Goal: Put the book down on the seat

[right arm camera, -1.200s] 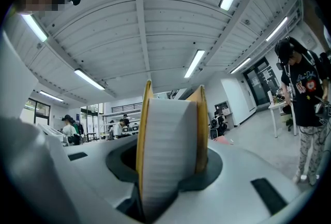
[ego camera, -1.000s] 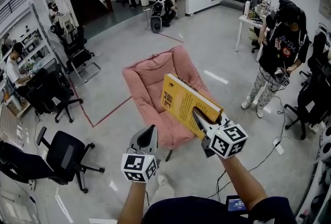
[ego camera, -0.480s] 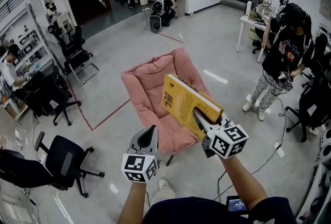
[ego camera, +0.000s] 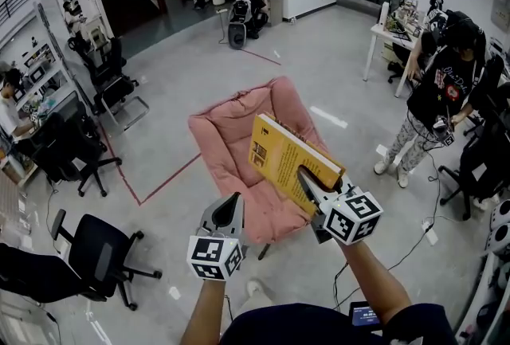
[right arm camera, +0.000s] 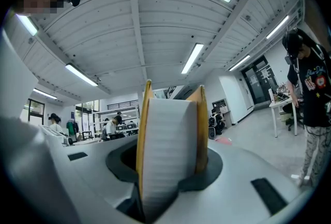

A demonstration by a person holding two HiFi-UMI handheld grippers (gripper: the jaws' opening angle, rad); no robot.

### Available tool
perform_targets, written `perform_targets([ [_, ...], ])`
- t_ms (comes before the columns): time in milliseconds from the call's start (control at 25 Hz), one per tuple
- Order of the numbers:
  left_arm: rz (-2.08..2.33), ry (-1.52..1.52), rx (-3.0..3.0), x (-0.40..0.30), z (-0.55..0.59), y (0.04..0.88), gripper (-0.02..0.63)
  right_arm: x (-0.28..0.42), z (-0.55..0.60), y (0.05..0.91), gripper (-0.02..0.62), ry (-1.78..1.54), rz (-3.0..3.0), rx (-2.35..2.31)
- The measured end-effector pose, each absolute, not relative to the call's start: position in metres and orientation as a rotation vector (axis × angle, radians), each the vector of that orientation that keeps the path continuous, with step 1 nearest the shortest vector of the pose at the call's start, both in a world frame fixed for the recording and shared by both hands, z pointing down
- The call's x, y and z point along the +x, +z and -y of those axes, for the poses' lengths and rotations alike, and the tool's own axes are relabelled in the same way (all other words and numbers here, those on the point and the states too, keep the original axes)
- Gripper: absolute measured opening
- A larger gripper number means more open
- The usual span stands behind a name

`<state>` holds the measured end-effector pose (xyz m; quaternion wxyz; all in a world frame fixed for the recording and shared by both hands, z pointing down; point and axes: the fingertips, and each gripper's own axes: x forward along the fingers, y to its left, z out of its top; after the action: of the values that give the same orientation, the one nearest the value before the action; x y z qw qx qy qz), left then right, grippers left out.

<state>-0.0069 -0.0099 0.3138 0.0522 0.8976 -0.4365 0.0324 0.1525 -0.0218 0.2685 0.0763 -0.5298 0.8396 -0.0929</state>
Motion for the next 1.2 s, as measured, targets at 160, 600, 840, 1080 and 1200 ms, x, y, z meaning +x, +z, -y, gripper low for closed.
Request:
perform_targets([
  [160,1.319,0.094,2.731,-0.021,0.026,0.311,0.005,0.141,0.038,0.265,0.153,-0.276,-2.515,-1.599],
  [600,1.301,0.076,2.731,-0.049,0.063,0.311,0.005,0.111,0.073,0.264,0.153,-0.266,-2.517,-1.618],
  [840,1.303,0.047,2.722,-0.068,0.082,0.311,0.005,0.099,0.088,0.267,0.153,-0.269,-2.521,-1.644],
  [1080,1.282,0.043,2.711,-0.089,0.1,0.321,0.005,0.077,0.105,0.273,0.153,-0.28,-2.523,-1.669],
  [1200,1.28,0.036,2.706,-0.094,0.11,0.322,0.005,0.073,0.114,0.275,0.153,-0.288,-2.524,-1.677],
])
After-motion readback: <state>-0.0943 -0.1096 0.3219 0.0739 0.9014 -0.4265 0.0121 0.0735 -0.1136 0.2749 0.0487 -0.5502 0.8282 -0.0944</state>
